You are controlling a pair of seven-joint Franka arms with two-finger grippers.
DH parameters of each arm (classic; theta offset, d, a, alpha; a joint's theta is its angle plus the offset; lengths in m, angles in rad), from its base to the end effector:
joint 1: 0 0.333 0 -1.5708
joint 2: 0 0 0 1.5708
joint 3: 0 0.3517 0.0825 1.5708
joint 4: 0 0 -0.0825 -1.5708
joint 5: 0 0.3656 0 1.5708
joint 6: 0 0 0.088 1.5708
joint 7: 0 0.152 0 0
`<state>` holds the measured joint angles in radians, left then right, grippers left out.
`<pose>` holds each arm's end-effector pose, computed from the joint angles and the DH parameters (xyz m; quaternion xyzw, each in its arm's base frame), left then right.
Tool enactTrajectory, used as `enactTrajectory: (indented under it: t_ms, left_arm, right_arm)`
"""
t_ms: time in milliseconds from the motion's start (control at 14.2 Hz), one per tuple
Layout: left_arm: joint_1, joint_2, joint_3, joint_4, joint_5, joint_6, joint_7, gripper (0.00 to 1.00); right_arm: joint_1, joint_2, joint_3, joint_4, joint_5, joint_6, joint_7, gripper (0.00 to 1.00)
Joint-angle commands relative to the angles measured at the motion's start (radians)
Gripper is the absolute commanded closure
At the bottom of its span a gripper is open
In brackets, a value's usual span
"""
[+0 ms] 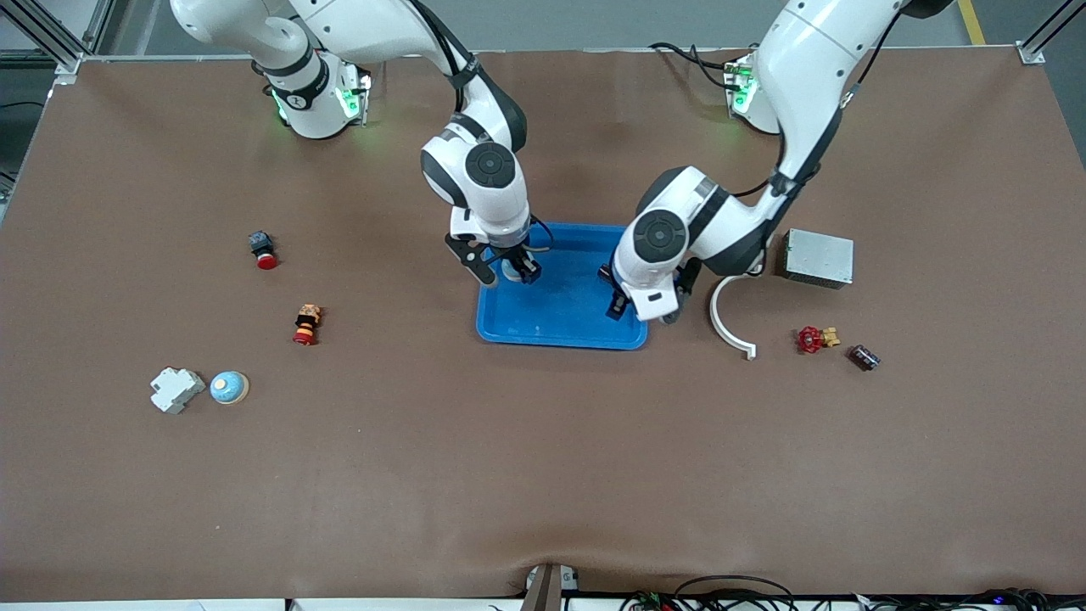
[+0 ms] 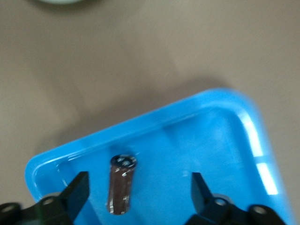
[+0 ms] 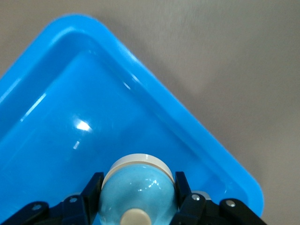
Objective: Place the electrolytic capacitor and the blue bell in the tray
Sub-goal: 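Open the left gripper over the tray while the right gripper lowers the bell, then release the bell in the tray while the left gripper reaches the capacitor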
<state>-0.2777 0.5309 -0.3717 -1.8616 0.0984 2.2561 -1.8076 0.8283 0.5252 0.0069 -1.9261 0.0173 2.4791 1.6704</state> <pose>0.5116 -0.3651 0.2401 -0.8423 -0.5338 0.0699 0.0264 0.4268 0.4719 0.2171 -0.9110 0.4121 0.0024 0.0154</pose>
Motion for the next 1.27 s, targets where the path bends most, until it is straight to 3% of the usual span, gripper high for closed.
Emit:
enactTrajectory:
  t_ms: [0,352,1055,1125,1196]
  left_arm:
    - [0.069,-0.098,0.0,-0.016,0.021,-0.02,-0.018,0.0]
    - [0.224,-0.146,0.0,-0.011,0.044,-0.027,0.118,0.0]
    - [0.5,-0.105,0.0,-0.022,0.15,-0.029,0.594,0.0]
    - [0.503,-0.091,0.0,-0.019,0.161,-0.027,0.597,0.0]
    - [0.511,-0.082,0.0,-0.018,0.194,-0.024,0.597,0.0]
  right_arm:
    - [0.029,0.045,-0.011,0.029,0.003,0.026,0.044,1.0]
    - [0.044,0.094,-0.011,0.076,0.006,0.026,0.081,1.0]
    - [0.06,0.128,-0.011,0.098,0.003,0.027,0.109,1.0]
    - [0.06,0.128,-0.011,0.098,0.001,0.027,0.109,0.97]
    - [0.06,0.128,-0.011,0.099,0.0,0.027,0.109,0.63]
